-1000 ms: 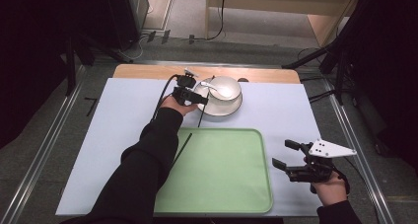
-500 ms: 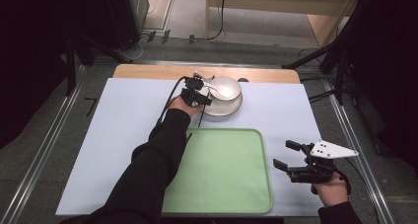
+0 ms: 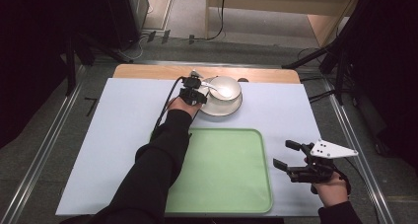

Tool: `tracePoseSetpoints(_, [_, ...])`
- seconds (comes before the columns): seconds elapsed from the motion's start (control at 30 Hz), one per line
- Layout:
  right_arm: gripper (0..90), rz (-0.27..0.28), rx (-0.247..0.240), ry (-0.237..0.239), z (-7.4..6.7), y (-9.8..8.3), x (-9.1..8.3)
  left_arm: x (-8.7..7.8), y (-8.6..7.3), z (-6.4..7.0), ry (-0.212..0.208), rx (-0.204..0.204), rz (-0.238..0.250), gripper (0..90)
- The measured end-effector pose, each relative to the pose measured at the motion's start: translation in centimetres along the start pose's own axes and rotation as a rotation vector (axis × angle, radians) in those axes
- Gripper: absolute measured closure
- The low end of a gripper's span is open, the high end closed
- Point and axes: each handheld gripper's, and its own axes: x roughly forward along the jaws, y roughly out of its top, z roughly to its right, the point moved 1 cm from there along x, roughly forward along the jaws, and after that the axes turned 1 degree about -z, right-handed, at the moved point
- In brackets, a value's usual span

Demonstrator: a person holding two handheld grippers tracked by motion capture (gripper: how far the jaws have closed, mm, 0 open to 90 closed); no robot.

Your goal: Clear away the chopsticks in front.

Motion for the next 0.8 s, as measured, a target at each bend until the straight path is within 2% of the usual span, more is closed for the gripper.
tracePoseSetpoints(0.1, [18.2, 0.0, -0.001, 0.001, 0.0, 0.0, 0.0, -0.2, 0.1, -0.2, -0.006, -0.022, -0.001, 86.3])
tracePoseSetpoints(0.37, [18.2, -0.002, 0.002, 0.003, 0.1, 0.0, 0.0, -1.2, 0.3, -0.8, -0.016, -0.039, -0.004, 86.9])
tracePoseSetpoints(0.5, [18.2, -0.002, 0.002, 0.002, 0.2, -0.1, 0.0, -2.6, 0.5, -1.5, -0.021, -0.057, 0.016, 87.0])
tracePoseSetpoints(0.63, [18.2, -0.005, 0.002, 0.0, 0.2, -0.1, 0.0, -4.1, 0.4, -2.3, -0.014, -0.055, 0.015, 87.0])
tracePoseSetpoints(0.73, [18.2, -0.004, 0.0, 0.001, 0.1, -0.1, -0.1, -5.2, 0.0, -3.1, -0.011, -0.072, 0.026, 87.0])
tracePoseSetpoints(0.8, [18.2, -0.002, -0.003, 0.0, 0.1, -0.1, -0.1, -5.9, -0.5, -3.6, -0.006, -0.065, 0.02, 86.9])
